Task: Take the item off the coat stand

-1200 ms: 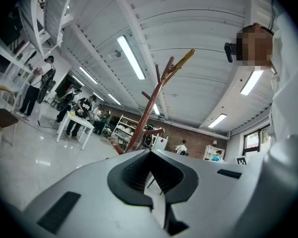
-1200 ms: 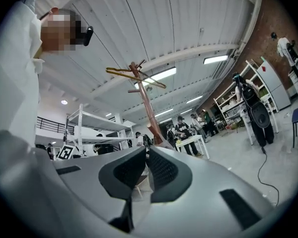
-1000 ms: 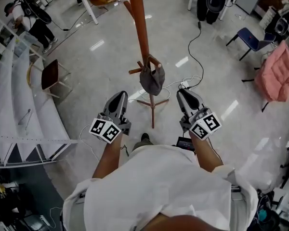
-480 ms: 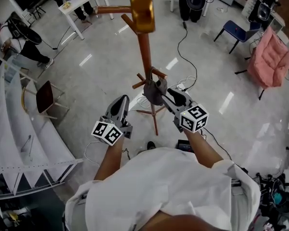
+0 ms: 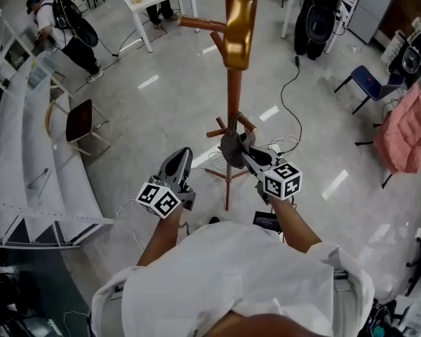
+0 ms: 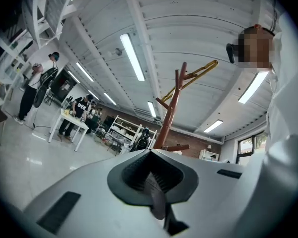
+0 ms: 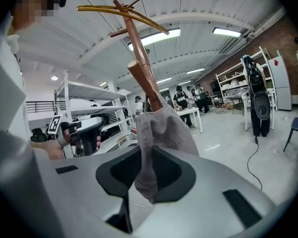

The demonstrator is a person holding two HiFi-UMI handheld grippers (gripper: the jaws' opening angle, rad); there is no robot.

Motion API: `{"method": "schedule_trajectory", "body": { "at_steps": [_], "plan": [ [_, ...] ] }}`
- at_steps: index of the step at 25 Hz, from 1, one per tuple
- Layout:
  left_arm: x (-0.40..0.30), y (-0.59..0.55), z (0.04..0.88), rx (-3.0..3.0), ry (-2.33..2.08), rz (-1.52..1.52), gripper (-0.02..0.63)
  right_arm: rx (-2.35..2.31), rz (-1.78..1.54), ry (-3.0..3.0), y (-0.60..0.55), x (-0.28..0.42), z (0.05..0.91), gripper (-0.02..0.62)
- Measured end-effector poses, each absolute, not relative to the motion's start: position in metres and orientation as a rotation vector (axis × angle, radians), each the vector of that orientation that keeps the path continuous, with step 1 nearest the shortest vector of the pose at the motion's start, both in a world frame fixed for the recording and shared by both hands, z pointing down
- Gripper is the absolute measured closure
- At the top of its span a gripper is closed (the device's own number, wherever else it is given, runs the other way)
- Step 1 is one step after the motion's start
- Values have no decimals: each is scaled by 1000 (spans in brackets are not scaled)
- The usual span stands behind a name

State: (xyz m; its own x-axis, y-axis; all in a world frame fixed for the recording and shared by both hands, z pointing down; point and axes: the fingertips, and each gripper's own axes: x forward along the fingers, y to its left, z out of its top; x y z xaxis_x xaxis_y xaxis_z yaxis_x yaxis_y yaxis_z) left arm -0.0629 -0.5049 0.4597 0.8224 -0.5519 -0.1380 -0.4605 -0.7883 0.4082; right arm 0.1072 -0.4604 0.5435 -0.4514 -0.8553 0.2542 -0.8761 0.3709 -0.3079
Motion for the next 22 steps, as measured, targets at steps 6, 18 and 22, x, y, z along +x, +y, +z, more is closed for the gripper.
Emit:
{"method": "schedule_trajectory", "body": {
  "at_steps": [6, 18, 22],
  "plan": [
    [-67, -498, 459, 2621, -810, -366, 594, 1610, 592, -2599, -454, 115, 533, 560],
    [-47, -481, 459, 2657, -751, -353, 594, 1681, 487, -2657, -434, 138, 501, 563],
    [-33, -473, 451, 2664, -733, -353, 594, 1705, 443, -2671, -422, 152, 483, 563]
  ]
}}
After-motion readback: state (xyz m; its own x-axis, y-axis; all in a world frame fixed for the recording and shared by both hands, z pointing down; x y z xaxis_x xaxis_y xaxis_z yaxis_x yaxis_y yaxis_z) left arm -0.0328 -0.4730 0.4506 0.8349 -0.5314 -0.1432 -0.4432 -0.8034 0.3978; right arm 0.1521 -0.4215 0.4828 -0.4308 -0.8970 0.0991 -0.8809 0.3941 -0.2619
